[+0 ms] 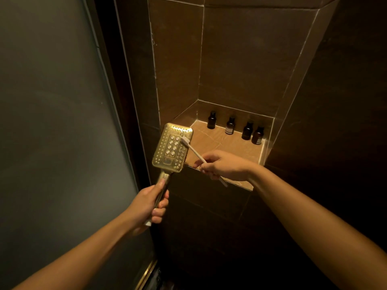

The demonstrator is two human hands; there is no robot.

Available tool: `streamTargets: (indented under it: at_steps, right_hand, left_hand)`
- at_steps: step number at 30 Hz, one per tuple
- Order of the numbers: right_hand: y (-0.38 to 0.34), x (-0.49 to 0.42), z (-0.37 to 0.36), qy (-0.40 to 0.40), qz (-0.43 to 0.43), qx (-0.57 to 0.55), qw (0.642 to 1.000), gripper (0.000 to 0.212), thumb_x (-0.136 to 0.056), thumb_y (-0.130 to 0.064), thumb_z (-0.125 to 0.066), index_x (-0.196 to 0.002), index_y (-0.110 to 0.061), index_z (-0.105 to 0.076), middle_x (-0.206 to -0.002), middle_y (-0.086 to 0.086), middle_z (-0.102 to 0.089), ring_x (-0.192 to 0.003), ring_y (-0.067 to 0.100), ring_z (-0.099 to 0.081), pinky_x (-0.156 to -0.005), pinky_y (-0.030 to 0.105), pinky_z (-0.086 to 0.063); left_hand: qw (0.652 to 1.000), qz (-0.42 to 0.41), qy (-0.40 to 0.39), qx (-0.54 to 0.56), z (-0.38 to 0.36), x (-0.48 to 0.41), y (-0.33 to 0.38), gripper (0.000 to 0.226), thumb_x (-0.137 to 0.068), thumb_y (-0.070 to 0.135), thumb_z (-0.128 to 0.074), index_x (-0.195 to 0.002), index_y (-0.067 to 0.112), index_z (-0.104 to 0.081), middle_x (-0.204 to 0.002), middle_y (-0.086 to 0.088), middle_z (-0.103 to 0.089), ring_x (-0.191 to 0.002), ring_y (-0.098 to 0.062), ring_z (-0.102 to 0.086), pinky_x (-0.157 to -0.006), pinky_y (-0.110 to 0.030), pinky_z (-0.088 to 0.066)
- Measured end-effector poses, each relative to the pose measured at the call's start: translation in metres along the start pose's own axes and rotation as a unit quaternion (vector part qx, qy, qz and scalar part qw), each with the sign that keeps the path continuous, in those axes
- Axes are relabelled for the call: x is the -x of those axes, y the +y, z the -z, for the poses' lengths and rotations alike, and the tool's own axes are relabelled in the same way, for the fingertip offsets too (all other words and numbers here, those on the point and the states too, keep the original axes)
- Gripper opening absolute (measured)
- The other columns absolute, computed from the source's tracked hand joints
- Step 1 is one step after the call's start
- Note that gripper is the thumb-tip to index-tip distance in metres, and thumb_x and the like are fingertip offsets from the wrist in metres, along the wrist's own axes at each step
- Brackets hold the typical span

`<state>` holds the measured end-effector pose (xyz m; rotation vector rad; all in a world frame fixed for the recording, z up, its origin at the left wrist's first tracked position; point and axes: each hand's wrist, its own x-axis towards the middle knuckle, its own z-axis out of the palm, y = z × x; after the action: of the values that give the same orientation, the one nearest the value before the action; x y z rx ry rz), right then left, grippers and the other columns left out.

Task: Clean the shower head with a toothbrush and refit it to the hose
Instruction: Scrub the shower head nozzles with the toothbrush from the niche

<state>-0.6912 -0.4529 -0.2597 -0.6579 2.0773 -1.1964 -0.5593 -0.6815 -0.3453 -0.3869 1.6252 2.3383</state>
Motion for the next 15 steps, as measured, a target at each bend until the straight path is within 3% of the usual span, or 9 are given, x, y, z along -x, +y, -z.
streamTargets:
  at_steps: [3,7,11,13,15]
  right_hand:
    - [-0.001,0.002,0.000,-0.009,0.018,-0.033,0.999,0.027,-0.104,-0.022,-0.041,-0.115,-0.014,-0.064,-0.086,0.002,-0.063,-0.071,0.011,-0.061,-0.064,0.025,-0.053]
    - [0.004,0.003,-0.001,0.013,0.019,0.044,0.999,0.027,-0.103,-0.042,-0.040,-0.112,-0.037,-0.066,-0.068,-0.005,-0.058,-0.058,0.008,-0.053,-0.050,0.021,-0.043]
    - [0.012,-0.002,-0.002,0.115,0.051,0.102,0.987,0.042,-0.101,-0.048,-0.039,-0.083,-0.020,-0.066,-0.057,-0.010,-0.050,-0.049,0.004,-0.043,-0.048,0.019,-0.037]
    - [0.016,-0.004,-0.003,0.180,0.068,0.140,0.971,0.043,-0.101,-0.048,-0.040,-0.072,-0.022,-0.060,-0.059,-0.009,-0.050,-0.048,0.001,-0.044,-0.053,0.020,-0.038]
    - [0.022,-0.002,-0.006,0.172,0.064,0.189,0.965,0.043,-0.101,-0.050,-0.039,-0.070,-0.025,-0.056,-0.060,-0.008,-0.049,-0.048,0.001,-0.043,-0.050,0.020,-0.038]
  left_hand:
    - [1.000,0.000,-0.005,0.008,0.004,0.000,0.000,0.045,-0.080,0.057,-0.065,-0.083,0.013,-0.054,-0.058,0.000,-0.043,-0.036,-0.007,-0.031,-0.032,-0.016,-0.028]
    - [1.000,0.001,-0.010,0.012,0.005,-0.001,0.001,0.045,-0.081,0.056,-0.065,-0.083,0.013,-0.055,-0.058,0.000,-0.043,-0.036,-0.007,-0.032,-0.032,-0.016,-0.029]
    - [1.000,-0.002,-0.006,0.014,0.007,-0.003,0.001,0.046,-0.081,0.056,-0.065,-0.084,0.012,-0.054,-0.058,-0.001,-0.043,-0.036,-0.007,-0.032,-0.032,-0.017,-0.030]
    - [1.000,-0.001,-0.003,0.011,0.008,-0.003,0.001,0.046,-0.082,0.056,-0.064,-0.085,0.012,-0.053,-0.058,0.000,-0.043,-0.037,-0.007,-0.032,-0.032,-0.017,-0.030]
    - [1.000,-0.001,-0.001,0.006,0.008,-0.002,0.001,0.045,-0.083,0.055,-0.063,-0.086,0.011,-0.052,-0.058,-0.001,-0.043,-0.037,-0.007,-0.032,-0.033,-0.017,-0.030]
